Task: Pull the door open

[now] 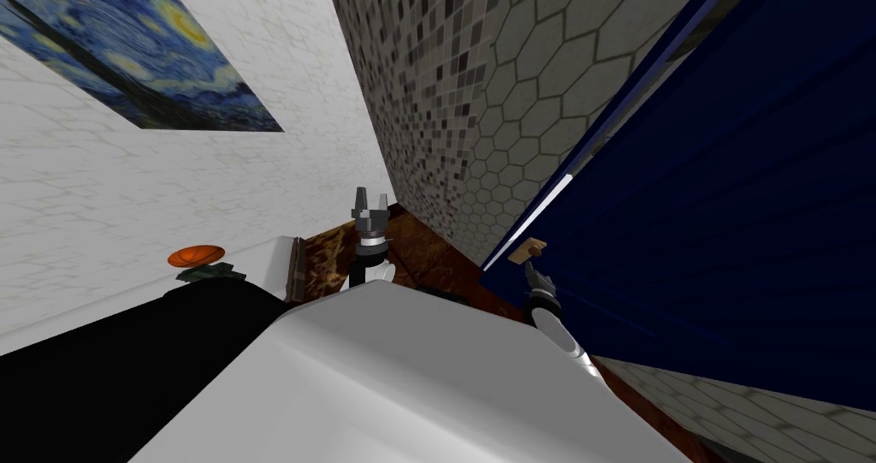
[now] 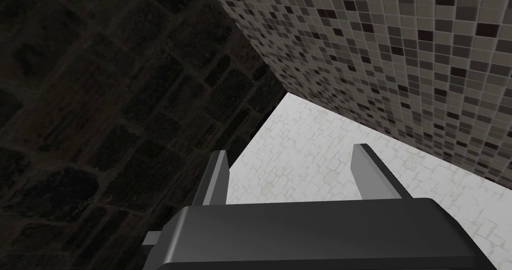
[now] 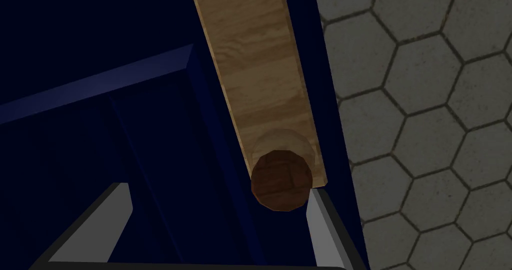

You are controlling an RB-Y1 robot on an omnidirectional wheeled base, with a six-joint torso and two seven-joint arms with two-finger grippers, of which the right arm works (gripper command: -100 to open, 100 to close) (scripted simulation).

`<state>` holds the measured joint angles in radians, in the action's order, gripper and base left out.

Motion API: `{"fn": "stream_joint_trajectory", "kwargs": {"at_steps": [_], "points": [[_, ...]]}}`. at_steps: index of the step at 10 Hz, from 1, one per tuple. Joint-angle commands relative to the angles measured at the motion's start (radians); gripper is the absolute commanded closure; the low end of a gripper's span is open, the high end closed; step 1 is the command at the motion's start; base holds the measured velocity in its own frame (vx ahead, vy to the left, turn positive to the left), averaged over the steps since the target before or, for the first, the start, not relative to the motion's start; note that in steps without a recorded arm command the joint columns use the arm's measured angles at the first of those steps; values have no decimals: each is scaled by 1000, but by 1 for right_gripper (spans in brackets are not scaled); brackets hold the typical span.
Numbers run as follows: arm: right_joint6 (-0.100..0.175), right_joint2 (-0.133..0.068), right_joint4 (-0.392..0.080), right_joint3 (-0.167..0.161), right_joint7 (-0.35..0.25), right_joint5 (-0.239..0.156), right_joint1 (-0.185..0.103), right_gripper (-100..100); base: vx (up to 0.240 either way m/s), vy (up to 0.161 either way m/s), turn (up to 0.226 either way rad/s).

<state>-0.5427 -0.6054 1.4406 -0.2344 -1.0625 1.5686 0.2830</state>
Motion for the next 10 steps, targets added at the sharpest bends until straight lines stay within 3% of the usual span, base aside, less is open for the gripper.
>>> {"fn": "stream_joint_trajectory", "kwargs": {"at_steps": [1, 2, 3, 7, 9, 10], "points": [[-13, -4, -2, -5, 5, 40, -1, -100, -39, 22, 1], [-34, -13, 3, -14, 14, 74, 5, -100, -46, 26, 7], [-34, -13, 3, -14, 14, 87, 5, -100, -39, 18, -1], [-106, -44, 17, -42, 47, 218, 26, -100, -65, 33, 5], [-127, -53, 21, -51, 57, 254, 32, -100, -60, 37, 3], [-121, -51, 17, -49, 50, 245, 29, -100, -22, 13, -3]]}}
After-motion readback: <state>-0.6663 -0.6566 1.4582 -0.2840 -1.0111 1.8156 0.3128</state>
